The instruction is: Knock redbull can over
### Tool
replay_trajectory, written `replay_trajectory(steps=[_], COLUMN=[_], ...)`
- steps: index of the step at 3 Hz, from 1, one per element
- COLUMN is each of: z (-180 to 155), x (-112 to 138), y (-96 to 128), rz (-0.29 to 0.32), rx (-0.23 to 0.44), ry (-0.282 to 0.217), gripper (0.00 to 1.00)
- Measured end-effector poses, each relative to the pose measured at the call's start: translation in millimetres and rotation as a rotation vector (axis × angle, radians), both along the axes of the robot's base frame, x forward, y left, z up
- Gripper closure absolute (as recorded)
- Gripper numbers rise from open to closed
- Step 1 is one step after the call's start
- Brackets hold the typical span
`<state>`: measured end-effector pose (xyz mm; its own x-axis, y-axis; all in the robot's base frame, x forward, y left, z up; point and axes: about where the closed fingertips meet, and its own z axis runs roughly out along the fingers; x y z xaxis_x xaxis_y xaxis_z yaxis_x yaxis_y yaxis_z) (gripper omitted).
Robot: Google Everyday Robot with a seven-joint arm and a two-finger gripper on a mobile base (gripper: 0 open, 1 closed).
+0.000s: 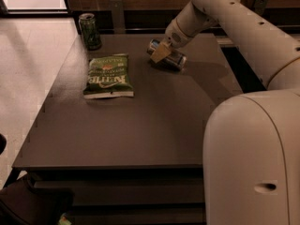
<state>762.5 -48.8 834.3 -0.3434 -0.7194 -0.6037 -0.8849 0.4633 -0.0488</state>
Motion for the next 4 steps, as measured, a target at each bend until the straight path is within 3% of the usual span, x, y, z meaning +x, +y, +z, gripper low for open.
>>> replay_trajectory(steps=[1, 2, 3, 4], z=[-6.9, -10.0, -9.7, -11.5], x=[3.3, 3.4, 3.5, 3.5], y=[9.9, 12.4, 13.5, 15.0], rz=[0.018, 0.022, 0.023, 0.025], rx=[0.010, 0.010, 0.010, 0.010], ry=[0.009, 0.014, 0.016, 0.019], gripper=[1.00, 0.84, 0.46, 0.15])
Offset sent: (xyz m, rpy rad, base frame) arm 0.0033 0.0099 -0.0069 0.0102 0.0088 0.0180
